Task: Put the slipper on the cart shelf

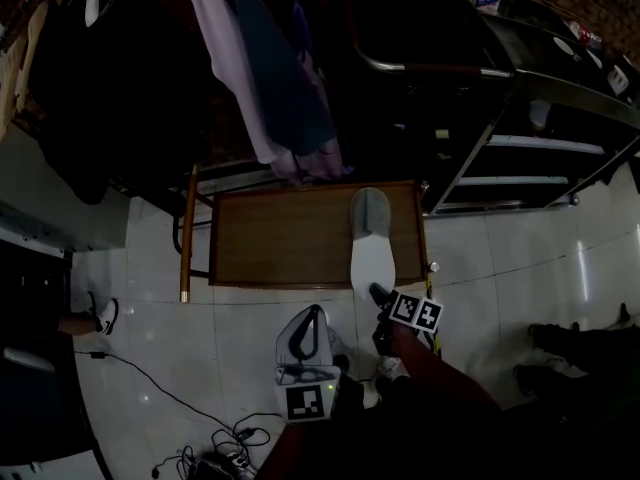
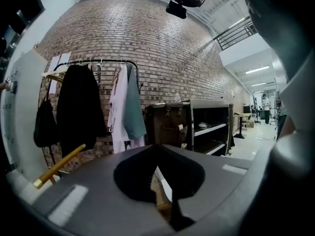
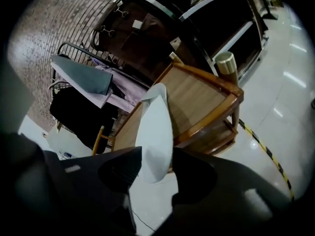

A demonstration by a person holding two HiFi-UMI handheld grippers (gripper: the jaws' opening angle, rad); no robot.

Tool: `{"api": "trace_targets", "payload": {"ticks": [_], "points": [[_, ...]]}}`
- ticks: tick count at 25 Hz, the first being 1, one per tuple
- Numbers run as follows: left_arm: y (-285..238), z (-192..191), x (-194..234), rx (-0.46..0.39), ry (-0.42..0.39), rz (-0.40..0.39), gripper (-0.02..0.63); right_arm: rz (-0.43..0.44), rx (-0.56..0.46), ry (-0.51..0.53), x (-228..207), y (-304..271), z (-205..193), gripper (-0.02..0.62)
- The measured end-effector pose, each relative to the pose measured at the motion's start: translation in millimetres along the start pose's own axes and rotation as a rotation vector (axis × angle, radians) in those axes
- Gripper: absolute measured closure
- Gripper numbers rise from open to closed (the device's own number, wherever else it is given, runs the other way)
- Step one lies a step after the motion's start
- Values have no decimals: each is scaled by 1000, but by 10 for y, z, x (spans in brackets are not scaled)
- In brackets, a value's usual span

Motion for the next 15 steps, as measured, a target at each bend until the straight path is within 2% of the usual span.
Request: {"api": "trace_targets", "payload": {"ticks": [2,5,9,15], "points": [[7,-6,-2,4,2,0,589,-19,-2,6,-4,13,4,462],[17,-17,-9,8,-9,-4,589,-15,-7,16,28,23,-3,497],[32,-20,-16,7,-15,-6,589,-24,-12,66,92,58,-25,532],[56,9,-104,-1,-41,-25,589,-37,-42,185,229,254,-39,551]]}}
Point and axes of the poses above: the fingertips, and each gripper's own axes: y backward along the fingers, x to its left, z out of its top, the point moved 2 cm from there along y, backward along the fingers, and after that the axes turned 11 degrees about x, right-handed, at the moved point
